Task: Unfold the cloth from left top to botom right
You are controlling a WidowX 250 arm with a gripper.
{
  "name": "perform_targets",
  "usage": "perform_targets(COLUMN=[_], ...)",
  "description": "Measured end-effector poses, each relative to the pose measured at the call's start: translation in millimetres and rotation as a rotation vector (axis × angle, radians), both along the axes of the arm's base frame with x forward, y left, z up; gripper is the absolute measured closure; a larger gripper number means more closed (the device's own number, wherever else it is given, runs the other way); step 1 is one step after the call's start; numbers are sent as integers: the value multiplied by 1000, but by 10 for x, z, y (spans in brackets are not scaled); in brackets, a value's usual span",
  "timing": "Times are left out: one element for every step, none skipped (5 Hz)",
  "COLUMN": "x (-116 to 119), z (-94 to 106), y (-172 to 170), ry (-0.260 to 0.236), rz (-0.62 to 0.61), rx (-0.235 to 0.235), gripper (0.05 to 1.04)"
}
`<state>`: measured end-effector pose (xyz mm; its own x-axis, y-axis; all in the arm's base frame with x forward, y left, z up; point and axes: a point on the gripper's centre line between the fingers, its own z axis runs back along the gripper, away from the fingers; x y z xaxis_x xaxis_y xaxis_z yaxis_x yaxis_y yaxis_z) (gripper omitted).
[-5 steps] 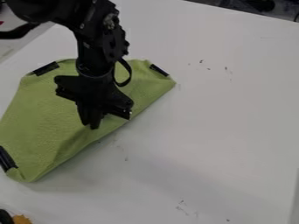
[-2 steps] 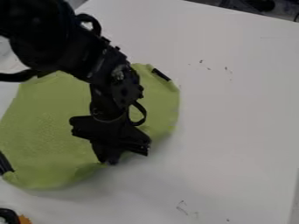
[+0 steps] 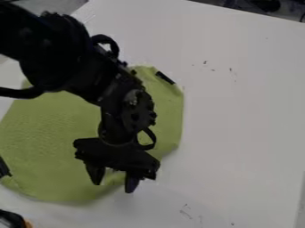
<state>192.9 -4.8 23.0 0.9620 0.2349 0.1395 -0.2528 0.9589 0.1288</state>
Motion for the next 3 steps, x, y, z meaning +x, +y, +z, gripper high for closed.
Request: perform_targets(x=[-23, -23, -27], z=[70, 202, 205], y=[-35, -81, -80], ry=[-12, -32, -30], rz=[11, -15, -16], rx=[20, 41, 43], gripper=[78, 76, 83])
